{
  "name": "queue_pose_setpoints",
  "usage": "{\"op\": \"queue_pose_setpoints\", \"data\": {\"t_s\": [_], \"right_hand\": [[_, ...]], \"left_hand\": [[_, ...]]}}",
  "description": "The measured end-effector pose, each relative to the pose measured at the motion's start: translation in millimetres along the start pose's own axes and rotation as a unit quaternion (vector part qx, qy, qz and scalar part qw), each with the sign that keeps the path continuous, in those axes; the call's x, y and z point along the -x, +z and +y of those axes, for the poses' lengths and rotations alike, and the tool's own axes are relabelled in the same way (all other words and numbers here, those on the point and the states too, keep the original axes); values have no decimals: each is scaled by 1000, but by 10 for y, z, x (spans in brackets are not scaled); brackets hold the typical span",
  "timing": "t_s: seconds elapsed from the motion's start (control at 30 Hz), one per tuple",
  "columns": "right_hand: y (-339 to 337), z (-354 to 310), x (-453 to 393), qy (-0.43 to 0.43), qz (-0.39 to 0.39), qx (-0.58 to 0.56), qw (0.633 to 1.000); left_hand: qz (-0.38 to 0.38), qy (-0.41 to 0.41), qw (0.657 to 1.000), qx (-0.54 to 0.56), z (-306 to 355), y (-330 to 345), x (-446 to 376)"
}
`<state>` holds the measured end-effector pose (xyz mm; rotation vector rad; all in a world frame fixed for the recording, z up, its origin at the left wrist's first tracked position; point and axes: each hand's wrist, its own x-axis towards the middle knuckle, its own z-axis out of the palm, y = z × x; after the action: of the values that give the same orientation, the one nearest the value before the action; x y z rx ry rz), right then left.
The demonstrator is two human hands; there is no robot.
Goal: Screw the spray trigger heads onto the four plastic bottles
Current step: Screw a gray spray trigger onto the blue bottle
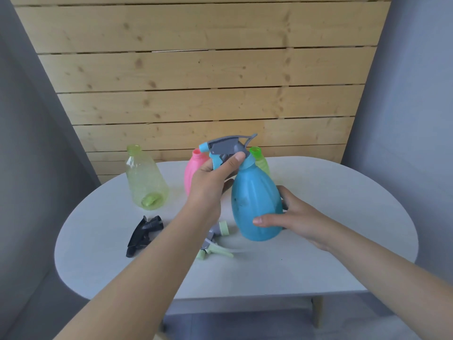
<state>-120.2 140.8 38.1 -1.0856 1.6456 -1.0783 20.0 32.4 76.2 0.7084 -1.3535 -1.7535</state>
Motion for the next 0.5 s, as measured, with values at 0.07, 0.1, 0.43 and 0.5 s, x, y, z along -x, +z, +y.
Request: {"op": "queue_pose_setpoints", "data": {"t_s": [0.07, 0.1, 0.43, 0.5], "right_hand": [[-19, -13, 3, -7, 14, 19, 1000], [-25, -9, -1, -9, 18, 20, 1000], [-47, 17, 10, 20, -22, 40, 999], [-84, 63, 58, 24, -41, 57, 997]], "left_hand": [[11, 10, 999, -48, 34, -31, -31], [-2, 21, 998, -66, 43, -50, -53], [-77, 45, 993, -81, -68, -31, -61], [-95, 46, 989, -108, -148, 25, -47]]}}
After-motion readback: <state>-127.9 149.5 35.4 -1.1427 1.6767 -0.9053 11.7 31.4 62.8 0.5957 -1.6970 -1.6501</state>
